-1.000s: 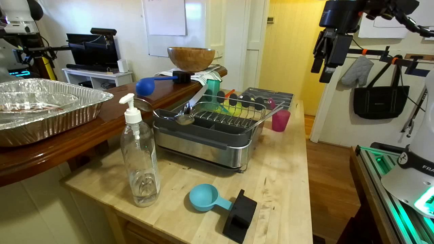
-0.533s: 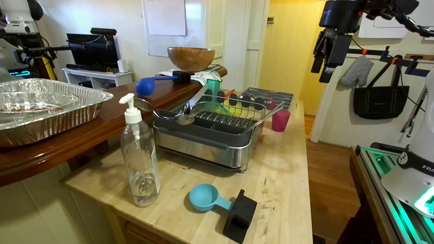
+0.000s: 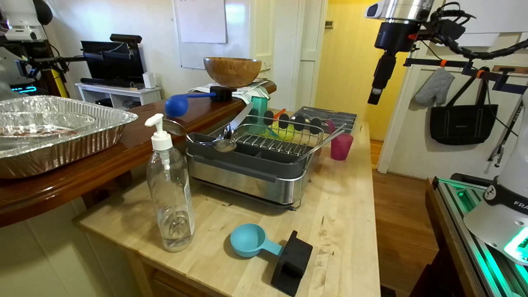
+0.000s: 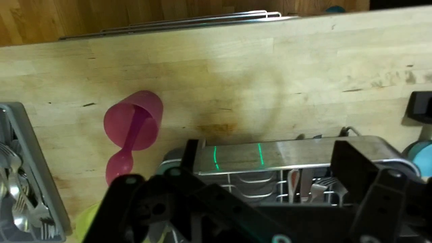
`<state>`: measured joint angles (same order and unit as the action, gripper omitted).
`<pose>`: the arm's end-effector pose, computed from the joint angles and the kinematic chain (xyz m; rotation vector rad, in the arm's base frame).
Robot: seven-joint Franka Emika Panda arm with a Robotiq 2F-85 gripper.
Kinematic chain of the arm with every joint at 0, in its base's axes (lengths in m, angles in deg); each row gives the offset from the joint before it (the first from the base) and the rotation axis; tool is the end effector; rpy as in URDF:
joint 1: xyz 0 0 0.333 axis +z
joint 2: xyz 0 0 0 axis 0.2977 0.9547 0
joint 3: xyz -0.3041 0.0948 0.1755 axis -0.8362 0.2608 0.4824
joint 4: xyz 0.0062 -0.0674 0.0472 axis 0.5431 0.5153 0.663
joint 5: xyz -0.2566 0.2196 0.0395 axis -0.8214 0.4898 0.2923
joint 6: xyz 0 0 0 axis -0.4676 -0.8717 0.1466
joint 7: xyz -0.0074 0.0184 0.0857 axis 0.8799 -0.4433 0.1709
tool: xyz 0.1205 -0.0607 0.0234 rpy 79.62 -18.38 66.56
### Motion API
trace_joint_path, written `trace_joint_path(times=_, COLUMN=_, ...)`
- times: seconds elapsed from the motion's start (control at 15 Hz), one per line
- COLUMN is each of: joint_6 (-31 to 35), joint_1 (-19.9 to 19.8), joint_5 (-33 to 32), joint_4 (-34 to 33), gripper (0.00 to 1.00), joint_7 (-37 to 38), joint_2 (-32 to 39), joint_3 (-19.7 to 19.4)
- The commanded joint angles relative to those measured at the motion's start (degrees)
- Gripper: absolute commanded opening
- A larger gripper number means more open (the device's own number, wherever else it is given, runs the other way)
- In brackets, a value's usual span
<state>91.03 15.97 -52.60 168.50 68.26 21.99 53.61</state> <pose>0.2724 0.0177 0.4913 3.0958 -0.0890 0.1636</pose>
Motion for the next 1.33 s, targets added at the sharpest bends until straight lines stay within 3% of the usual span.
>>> trace_joint_path(times=0.0, joint_6=7.2, joint_1=-4.2, joint_5=-1.7, joint_4=2.2, gripper=1.0, joint_7=1.1, joint_2=4.0, joint_3=-3.9)
trace_joint_path(times=0.4, joint_6=16.0, joint_1=-11.2, joint_5=-4.3, joint_4=0.1, gripper=1.0, joint_7=1.7, joint_2=13.3, joint_3=-8.5)
trace_joint_path(times=0.47, joint_6=13.7, joint_1=-9.4, joint_5=-2.7, joint_4=1.7, gripper=1.0, joint_7=0.3, joint_2=9.3, joint_3=-8.3)
trace_joint_path(times=0.8, joint_6=15.2, joint_1=-10.6, joint_5=-3.1, joint_4=0.4, gripper=1.0, joint_7=0.3, joint_2=12.4, joint_3=-9.1)
trace_joint_path(times=1.27, joint_6=25.7, joint_1=-13.8, joint_5=-5.6, joint_4=-1.8, gripper=1.0, joint_7=4.3, joint_2=21.2, joint_3=-9.4)
